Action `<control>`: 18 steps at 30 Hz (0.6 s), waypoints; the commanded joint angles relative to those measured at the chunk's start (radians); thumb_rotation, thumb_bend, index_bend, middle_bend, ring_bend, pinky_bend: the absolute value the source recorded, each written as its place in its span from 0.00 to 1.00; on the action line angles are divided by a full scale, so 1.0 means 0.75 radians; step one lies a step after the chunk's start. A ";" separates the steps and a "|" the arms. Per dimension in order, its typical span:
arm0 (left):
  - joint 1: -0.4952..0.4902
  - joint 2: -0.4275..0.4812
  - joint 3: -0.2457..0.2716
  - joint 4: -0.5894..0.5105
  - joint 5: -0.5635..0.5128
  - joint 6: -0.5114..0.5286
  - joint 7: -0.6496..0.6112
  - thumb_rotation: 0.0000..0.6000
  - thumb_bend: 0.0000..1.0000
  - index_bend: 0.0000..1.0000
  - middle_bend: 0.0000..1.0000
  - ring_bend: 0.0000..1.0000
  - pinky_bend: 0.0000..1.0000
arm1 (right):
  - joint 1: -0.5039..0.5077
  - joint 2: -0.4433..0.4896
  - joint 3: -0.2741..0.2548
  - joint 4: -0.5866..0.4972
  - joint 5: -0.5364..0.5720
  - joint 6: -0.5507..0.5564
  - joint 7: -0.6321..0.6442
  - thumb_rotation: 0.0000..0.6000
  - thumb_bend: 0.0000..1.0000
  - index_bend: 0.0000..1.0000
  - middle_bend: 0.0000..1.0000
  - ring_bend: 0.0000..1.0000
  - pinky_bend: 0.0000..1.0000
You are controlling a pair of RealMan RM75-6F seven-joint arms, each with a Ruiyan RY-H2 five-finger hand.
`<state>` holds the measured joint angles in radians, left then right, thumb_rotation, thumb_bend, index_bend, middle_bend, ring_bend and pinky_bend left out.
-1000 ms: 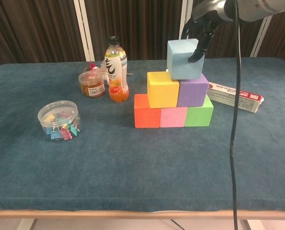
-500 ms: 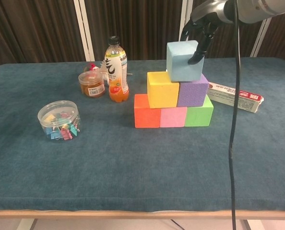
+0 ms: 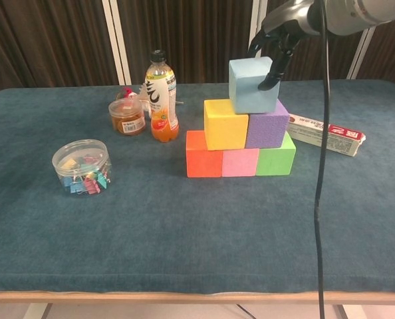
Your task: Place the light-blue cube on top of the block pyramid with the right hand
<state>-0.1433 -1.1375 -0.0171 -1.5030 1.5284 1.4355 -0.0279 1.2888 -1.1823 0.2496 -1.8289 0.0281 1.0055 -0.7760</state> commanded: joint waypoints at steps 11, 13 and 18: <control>0.002 0.001 0.000 0.000 0.002 0.003 -0.002 1.00 0.06 0.00 0.00 0.00 0.10 | 0.004 -0.007 -0.009 0.005 -0.005 -0.004 0.005 1.00 0.25 0.24 0.00 0.00 0.00; 0.002 0.001 0.000 0.000 0.002 0.006 -0.003 1.00 0.06 0.00 0.00 0.00 0.10 | 0.007 -0.007 -0.009 0.005 -0.003 0.002 0.003 1.00 0.24 0.20 0.00 0.00 0.00; 0.003 0.001 0.000 0.002 0.002 0.005 -0.004 1.00 0.07 0.00 0.00 0.00 0.10 | 0.004 -0.002 -0.005 -0.006 -0.008 0.008 0.009 1.00 0.25 0.08 0.00 0.00 0.00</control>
<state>-0.1414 -1.1370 -0.0175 -1.5013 1.5296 1.4393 -0.0309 1.2922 -1.1843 0.2455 -1.8327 0.0223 1.0111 -0.7697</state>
